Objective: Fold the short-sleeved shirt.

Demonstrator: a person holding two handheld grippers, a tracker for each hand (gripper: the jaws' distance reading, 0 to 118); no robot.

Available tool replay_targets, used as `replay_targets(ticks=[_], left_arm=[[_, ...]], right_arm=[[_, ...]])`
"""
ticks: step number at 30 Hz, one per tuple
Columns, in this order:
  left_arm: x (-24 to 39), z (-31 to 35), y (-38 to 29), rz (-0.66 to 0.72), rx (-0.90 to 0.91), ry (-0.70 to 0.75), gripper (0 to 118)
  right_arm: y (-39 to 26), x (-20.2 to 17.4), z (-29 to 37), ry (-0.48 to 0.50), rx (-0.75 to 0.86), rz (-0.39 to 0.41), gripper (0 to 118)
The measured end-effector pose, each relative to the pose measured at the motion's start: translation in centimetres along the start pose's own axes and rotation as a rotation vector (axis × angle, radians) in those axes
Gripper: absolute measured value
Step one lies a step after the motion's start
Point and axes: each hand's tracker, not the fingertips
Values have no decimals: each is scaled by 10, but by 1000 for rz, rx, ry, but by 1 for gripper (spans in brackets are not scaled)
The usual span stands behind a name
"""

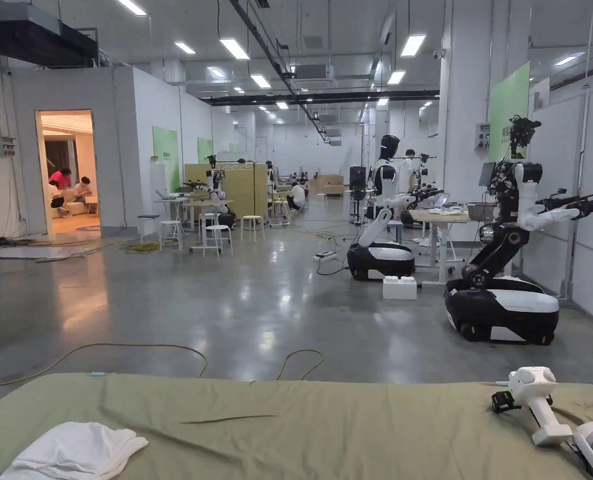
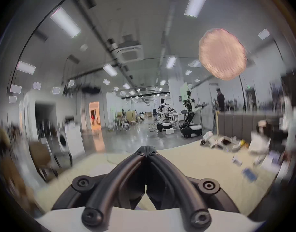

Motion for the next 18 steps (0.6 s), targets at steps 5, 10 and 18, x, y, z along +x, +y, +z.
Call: replay_targets(ticks=[5, 10, 18], left_arm=[[36, 1, -16, -807, 124, 83, 0], [52, -16, -72, -1507, 92, 152, 1], [43, -3, -102, -1518, 19, 1, 4]], right_arm=[[12, -8, 2, -22, 30, 471, 0], [-30, -22, -8, -35, 38, 1133, 0], [-85, -24, -5, 56, 57, 1371, 0]])
